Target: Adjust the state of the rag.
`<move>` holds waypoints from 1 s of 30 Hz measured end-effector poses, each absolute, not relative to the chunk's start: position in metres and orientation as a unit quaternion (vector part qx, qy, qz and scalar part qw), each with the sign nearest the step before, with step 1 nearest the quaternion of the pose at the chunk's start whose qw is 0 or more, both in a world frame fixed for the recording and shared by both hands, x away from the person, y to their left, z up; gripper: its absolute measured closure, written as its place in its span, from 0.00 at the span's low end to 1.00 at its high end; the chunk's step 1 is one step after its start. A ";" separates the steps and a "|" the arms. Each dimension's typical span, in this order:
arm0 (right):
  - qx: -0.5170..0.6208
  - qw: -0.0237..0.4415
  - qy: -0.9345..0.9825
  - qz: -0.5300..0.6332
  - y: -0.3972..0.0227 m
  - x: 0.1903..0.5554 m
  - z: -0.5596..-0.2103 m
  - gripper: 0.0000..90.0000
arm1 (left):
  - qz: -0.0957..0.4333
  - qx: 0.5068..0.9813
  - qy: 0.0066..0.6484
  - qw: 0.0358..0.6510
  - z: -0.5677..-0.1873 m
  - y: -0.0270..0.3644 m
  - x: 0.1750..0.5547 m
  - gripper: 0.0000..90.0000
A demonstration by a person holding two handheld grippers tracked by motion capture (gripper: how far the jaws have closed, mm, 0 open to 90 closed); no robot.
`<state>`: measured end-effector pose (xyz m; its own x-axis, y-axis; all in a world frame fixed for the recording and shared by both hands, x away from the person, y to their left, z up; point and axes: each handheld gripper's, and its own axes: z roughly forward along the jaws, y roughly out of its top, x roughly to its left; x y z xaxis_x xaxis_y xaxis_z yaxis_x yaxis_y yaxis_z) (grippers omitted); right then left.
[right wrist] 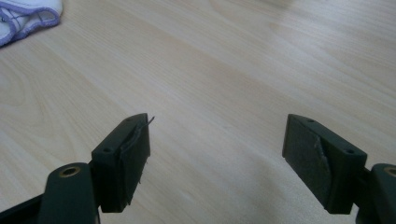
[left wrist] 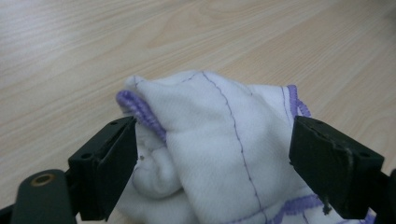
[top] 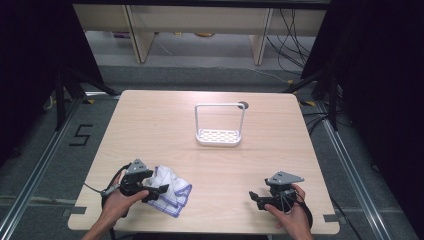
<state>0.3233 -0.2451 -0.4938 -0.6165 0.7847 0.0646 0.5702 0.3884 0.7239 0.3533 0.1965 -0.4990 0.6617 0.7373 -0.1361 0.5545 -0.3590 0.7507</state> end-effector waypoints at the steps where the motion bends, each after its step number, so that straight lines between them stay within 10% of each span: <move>1: 0.413 0.146 0.821 0.368 -0.245 0.323 -0.494 0.27 | 0.115 0.819 0.393 0.402 -0.500 0.193 0.355 0.17; 12: 0.402 0.146 0.826 0.367 -0.243 0.323 -0.495 0.28 | 0.100 0.839 0.402 0.352 -0.509 0.185 0.366 0.12; 17: 0.401 0.143 0.826 0.368 -0.242 0.323 -0.495 0.28 | 0.088 0.842 0.387 0.367 -0.510 0.184 0.366 0.25; 21: 0.400 0.145 0.826 0.370 -0.242 0.323 -0.494 0.28 | 0.093 0.846 0.353 0.390 -0.508 0.181 0.359 0.60; 30: 0.401 0.157 0.817 0.383 -0.247 0.324 -0.491 0.29 | 0.108 0.849 0.305 0.419 -0.484 0.162 0.353 0.68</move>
